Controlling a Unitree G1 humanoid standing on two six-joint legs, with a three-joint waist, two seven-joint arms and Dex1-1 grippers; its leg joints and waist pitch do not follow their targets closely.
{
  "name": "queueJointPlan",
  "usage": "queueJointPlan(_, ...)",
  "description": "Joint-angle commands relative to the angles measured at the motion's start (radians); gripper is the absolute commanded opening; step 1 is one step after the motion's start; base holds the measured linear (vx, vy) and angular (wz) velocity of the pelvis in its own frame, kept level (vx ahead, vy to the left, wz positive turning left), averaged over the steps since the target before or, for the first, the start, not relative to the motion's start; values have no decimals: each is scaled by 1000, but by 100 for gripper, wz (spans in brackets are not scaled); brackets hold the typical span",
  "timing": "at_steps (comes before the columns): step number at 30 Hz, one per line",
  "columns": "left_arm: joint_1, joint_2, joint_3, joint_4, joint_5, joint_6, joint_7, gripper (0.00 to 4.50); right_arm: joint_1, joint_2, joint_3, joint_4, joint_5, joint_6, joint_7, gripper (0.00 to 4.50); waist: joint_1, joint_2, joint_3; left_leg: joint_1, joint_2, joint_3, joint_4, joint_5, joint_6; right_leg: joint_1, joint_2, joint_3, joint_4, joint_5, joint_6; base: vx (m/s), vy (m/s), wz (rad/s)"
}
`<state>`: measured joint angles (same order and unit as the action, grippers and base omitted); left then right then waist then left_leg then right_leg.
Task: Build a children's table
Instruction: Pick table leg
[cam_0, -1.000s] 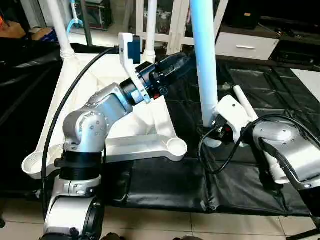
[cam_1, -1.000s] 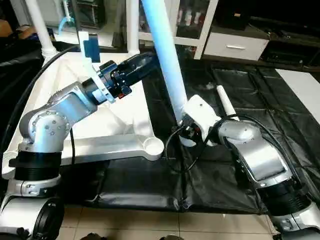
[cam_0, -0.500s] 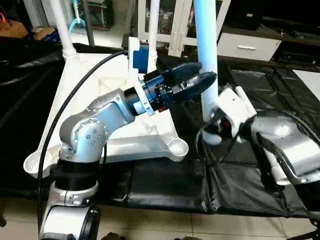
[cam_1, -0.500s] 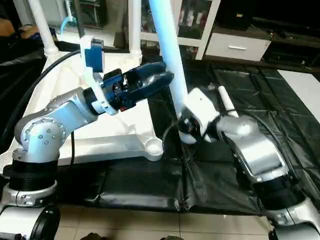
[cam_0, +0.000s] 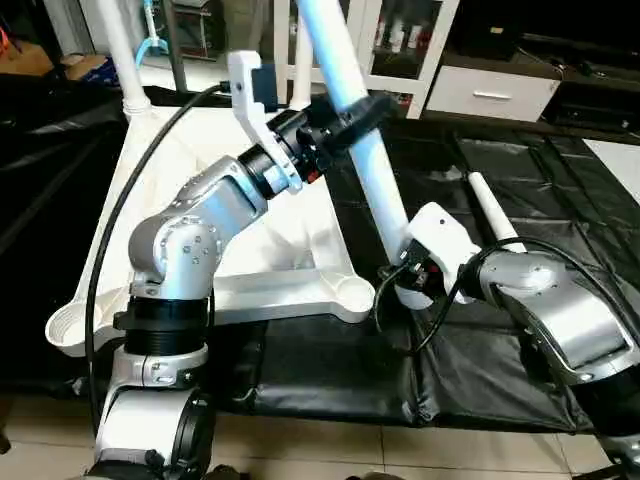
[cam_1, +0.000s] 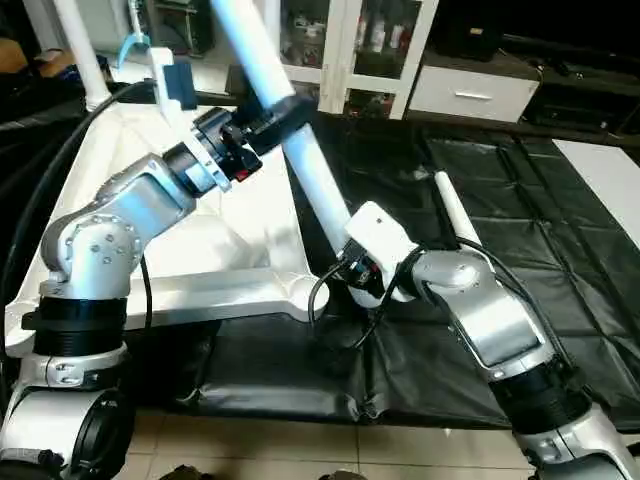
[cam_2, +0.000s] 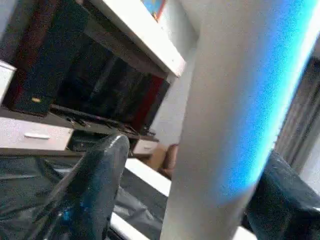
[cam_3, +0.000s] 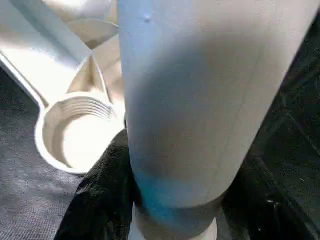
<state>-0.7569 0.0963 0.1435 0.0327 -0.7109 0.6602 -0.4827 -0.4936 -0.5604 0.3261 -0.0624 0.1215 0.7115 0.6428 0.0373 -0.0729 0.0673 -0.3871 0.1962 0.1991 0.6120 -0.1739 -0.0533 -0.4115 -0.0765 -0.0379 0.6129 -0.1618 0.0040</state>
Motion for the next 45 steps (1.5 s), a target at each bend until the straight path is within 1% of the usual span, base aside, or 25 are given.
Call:
queueJointPlan(1,0,6,1,-15,22,-4,13,327,-27,-15,-10,14,-9,-26,15,185,3,-9,-78,22,30,-13,-62,-156,-2,46,-46,33,-65,-226,-172,0,0,0)
queueJointPlan(2,-2,9,-2,-13,26,-5,9,317,-32,-17,-11,22,-8,-32,19,185,2,3,-77,23,30,-14,-64,-171,-10,45,-45,33,-68,-231,-167,0,0,0)
queueJointPlan(3,-3,14,-6,-9,28,-3,0,317,-38,-16,-12,34,-8,-40,23,185,4,11,-77,25,30,-15,-63,-177,-16,44,-46,33,-66,-230,-168,0,0,0)
queueJointPlan(4,-14,19,-7,2,25,3,-14,306,-53,-14,-14,59,-8,-52,29,185,-1,-6,-78,24,29,-12,-62,-183,-16,44,-44,33,-69,-232,-165,0,0,0)
queueJointPlan(5,-16,22,-11,12,23,7,-29,292,-58,-15,-9,77,-20,-68,26,185,3,2,-78,24,29,-15,-64,-178,-17,46,-45,33,-64,-226,-169,0,0,0)
queueJointPlan(7,-17,24,-14,18,20,9,-36,277,-62,-16,-5,88,-28,-78,24,185,3,-1,-78,24,27,-13,-63,-187,-20,45,-45,33,-67,-240,-167,0,0,0)
queueJointPlan(8,-8,20,-14,16,18,12,-16,271,-56,-14,9,89,-41,-87,26,185,4,22,-77,26,28,-15,-64,-193,-29,44,-45,34,-68,-227,-171,0,0,0)
queueJointPlan(9,-5,17,-11,11,10,20,-6,260,-54,-13,12,86,-44,-86,28,185,1,15,-78,24,28,-15,-64,-193,-30,45,-42,33,-67,-215,-171,0,0,0)
queueJointPlan(11,0,17,-14,6,8,23,-6,237,-48,-7,6,77,-36,-78,27,185,5,5,-80,22,27,-15,-64,-179,-23,51,-44,32,-61,-185,-183,0,0,0)
queueJointPlan(15,5,18,-17,1,11,14,-10,203,-38,-2,6,70,-48,-80,34,185,4,13,-80,24,28,-15,-63,-181,-20,49,-43,33,-62,-181,-191,0,0,0)
queueJointPlan(20,-22,12,-16,23,15,1,-23,171,-52,-5,14,88,-58,-102,42,184,3,11,-80,25,28,-15,-64,-192,-21,50,-43,32,-62,-180,-195,0,0,0)
queueJointPlan(22,-31,7,-15,30,17,-5,-20,160,-54,-2,13,94,-65,-110,42,184,5,16,-79,26,28,-16,-64,-198,-23,50,-44,32,-64,-189,-196,0,0,0)
queueJointPlan(24,-34,3,-11,31,14,-2,-11,158,-54,1,11,95,-69,-114,40,184,4,14,-80,25,28,-16,-65,-200,-26,50,-43,32,-63,-187,-194,0,0,0)
queueJointPlan(25,-34,2,-10,31,13,-1,-9,158,-53,1,11,95,-69,-114,40,184,4,18,-80,26,29,-17,-65,-199,-27,50,-43,32,-62,-177,-197,0,0,0)
queueJointPlan(27,-35,0,-8,30,12,-1,-5,156,-52,3,9,94,-70,-115,38,184,5,18,-81,25,28,-17,-65,-194,-25,51,-43,32,-61,-161,-203,0,0,0)
queueJointPlan(29,-35,-4,1,29,11,-11,4,156,-49,16,-1,99,-78,-127,23,184,5,26,-82,26,28,-18,-65,-201,-27,52,-42,31,-60,-145,-211,0,0,0)
queueJointPlan(30,-35,-4,1,29,11,-11,4,156,-49,16,-1,99,-78,-127,23,184,5,24,-82,25,27,-17,-65,-198,-26,53,-43,31,-60,-140,-213,0,0,0)
queueJointPlan(32,-34,-5,14,15,2,-6,18,155,-45,25,-7,94,-86,-147,6,184,6,28,-81,27,27,-18,-65,-205,-28,52,-43,31,-60,-147,-216,0,0,0)
queueJointPlan(34,-37,-6,17,14,1,-6,22,155,-46,27,-9,96,-90,-154,0,184,6,27,-81,26,27,-18,-65,-209,-28,53,-43,31,-60,-152,-216,0,0,0)
queueJointPlan(35,-47,-2,29,20,1,-14,28,155,-47,53,-36,96,-58,-183,0,184,6,27,-82,27,27,-17,-65,-212,-27,52,-43,31,-60,-157,-216,0,0,0)
queueJointPlan(36,-48,-1,30,21,2,-15,28,155,-47,54,-37,95,-57,-188,1,219,6,28,-82,27,28,-17,-65,-214,-27,51,-44,31,-60,-157,-216,0,0,0)
queueJointPlan(38,-60,9,44,38,10,-34,30,155,-42,63,-46,86,-58,-223,-13,254,5,30,-82,29,28,-18,-65,-213,-29,50,-42,30,-60,-151,-213,0,0,0)
queueJointPlan(40,-69,15,51,49,10,-40,25,155,-37,65,-54,77,-54,-228,-18,257,5,29,-79,28,26,-17,-66,-215,-28,51,-42,31,-61,-158,-210,0,0,0)
queueJointPlan(42,-76,19,54,56,10,-45,22,154,-36,68,-61,71,-51,-234,-18,285,4,31,-80,29,25,-17,-66,-222,-29,51,-41,31,-62,-172,-205,0,0,0)
queueJointPlan(45,-91,33,56,75,16,-49,12,154,-36,79,-75,63,-57,-277,-39,304,5,35,-81,30,26,-18,-67,-221,-34,50,-40,30,-60,-157,-205,0,0,0)
